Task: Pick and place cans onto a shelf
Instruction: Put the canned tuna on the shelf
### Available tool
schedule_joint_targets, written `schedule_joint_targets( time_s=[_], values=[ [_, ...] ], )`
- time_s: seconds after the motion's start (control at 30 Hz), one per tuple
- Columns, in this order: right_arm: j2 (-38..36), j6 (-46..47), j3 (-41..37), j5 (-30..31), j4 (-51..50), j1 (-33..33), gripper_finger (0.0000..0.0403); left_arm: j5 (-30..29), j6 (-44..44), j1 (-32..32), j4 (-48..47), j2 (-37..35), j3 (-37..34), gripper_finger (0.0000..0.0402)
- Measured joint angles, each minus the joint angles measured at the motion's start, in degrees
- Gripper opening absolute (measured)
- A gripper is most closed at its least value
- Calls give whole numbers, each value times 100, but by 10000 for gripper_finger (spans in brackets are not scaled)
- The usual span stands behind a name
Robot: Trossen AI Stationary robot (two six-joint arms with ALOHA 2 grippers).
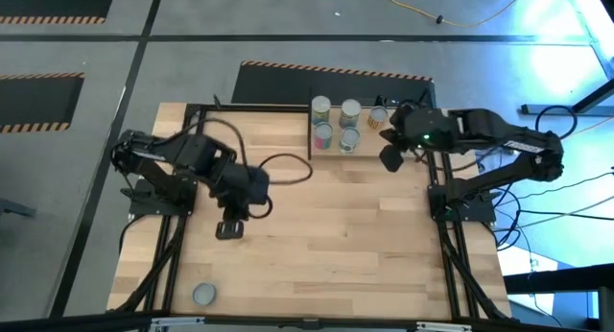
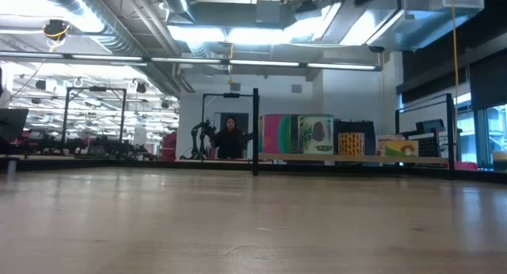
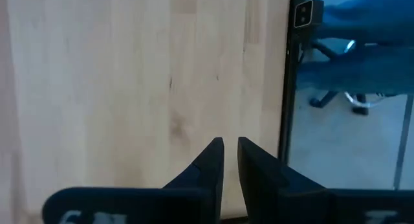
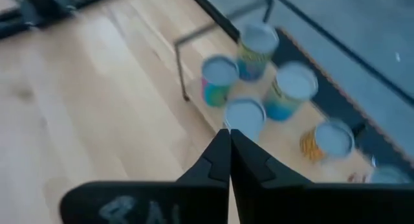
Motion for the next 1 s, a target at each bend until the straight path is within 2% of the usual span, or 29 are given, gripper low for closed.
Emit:
schedule_joint_targets(
  time_s=[0.13,0.3,0.37,0.47,0.6,0.77,1.0],
  values=[
    [-4,-590,409,-2,-114,216,3,-336,-1205,-509,-2,0,2,18],
    [-11,-910,737,-176,-272,430,5,-1081,-2612,-1055,0,-7,-111,3],
    [-4,-907,809,-186,-316,527,6,-1118,-2863,-1257,2,-2,-233,6],
    [-7,-915,853,-191,-319,642,6,-873,-3233,-1547,1,-7,-513,20],
    [-4,-886,854,-197,-321,767,6,-616,-3299,-1968,0,-7,-1156,42],
    [-4,-799,853,-199,-320,898,6,-761,-2841,-2636,73,-2,-2086,50],
    [-4,-715,854,-199,-316,934,7,-866,-2526,-3346,1454,-2,-3262,46]
  ],
)
